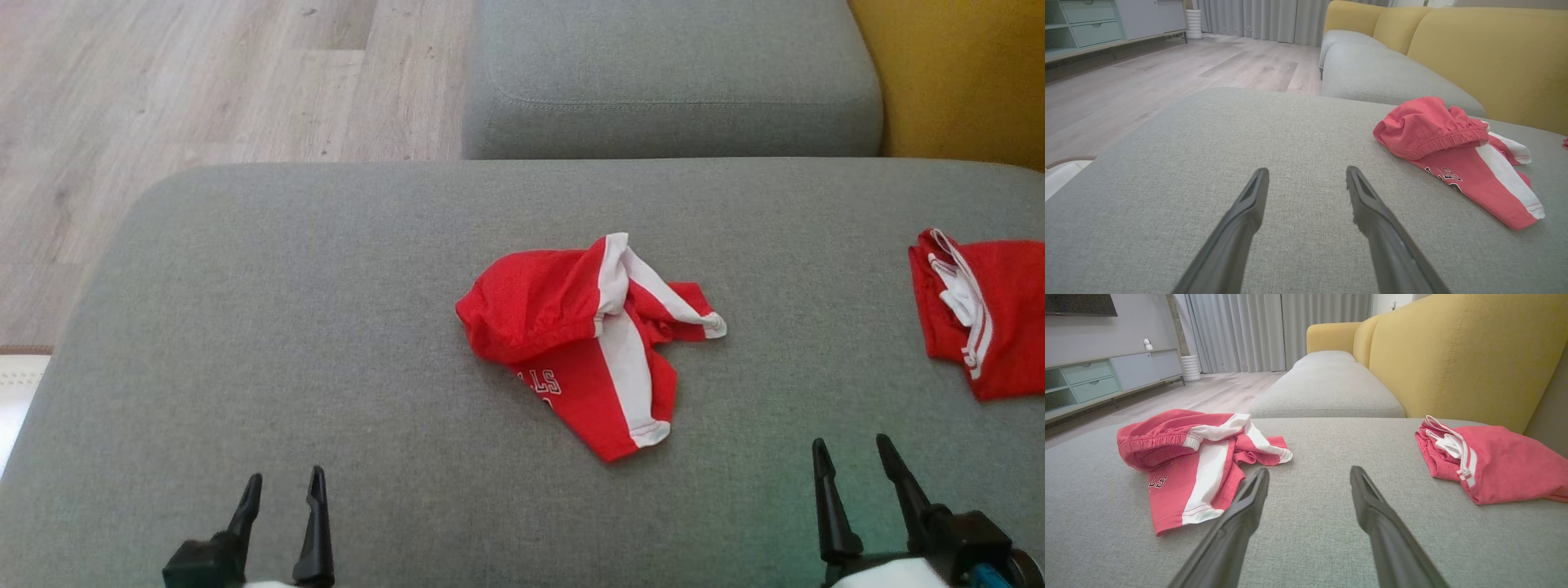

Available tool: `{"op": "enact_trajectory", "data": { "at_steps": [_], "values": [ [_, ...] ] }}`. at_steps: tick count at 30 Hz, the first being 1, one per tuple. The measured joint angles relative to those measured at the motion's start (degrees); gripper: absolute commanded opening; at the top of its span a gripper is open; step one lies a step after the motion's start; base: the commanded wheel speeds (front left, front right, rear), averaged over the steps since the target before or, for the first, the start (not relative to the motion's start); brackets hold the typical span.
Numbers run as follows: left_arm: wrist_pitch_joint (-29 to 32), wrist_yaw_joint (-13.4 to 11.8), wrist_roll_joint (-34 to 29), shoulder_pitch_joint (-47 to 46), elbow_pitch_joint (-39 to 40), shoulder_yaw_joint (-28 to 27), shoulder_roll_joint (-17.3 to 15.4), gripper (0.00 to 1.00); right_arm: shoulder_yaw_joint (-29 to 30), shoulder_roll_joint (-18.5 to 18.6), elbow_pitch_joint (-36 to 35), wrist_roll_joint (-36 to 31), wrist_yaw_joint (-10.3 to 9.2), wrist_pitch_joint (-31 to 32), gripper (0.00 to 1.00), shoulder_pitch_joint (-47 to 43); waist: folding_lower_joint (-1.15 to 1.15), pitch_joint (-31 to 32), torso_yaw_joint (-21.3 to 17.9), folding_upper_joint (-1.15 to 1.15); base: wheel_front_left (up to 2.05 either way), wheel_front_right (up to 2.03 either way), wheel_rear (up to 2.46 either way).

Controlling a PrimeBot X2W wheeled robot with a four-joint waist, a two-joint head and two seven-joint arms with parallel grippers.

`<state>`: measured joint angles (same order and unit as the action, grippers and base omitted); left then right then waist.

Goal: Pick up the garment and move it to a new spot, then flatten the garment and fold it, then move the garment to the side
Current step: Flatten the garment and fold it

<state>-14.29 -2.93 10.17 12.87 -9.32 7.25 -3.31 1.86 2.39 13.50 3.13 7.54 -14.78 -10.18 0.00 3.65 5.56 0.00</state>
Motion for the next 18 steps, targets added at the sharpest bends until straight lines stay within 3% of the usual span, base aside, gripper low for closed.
{"op": "enact_trajectory", "data": {
  "at_steps": [8, 14, 18],
  "values": [
    [0.0, 1.48, 0.13, -0.27, -0.08, 2.5, -0.01, 1.0, -0.14, 0.0, 0.03, 0.0, 0.0, 0.0, 1.0, 0.02, 0.0, -0.19, -0.21, 0.0, 0.0, 0.0, 0.0],
    [0.64, 2.9, 5.67, -5.77, -2.2, 15.21, 0.0, 1.0, -1.67, 0.0, 0.04, 0.0, 0.0, 0.0, 1.0, 0.19, 0.0, -1.13, -1.55, 0.0, 0.0, 0.0, 0.0],
    [2.19, 1.12, 13.35, -13.65, -4.36, 23.09, 0.12, 1.0, -3.01, 0.0, 0.01, 0.0, 0.0, 0.0, 1.0, 0.62, 0.0, -2.38, -3.43, 0.0, 0.0, 0.0, 0.0]
  ]
}}
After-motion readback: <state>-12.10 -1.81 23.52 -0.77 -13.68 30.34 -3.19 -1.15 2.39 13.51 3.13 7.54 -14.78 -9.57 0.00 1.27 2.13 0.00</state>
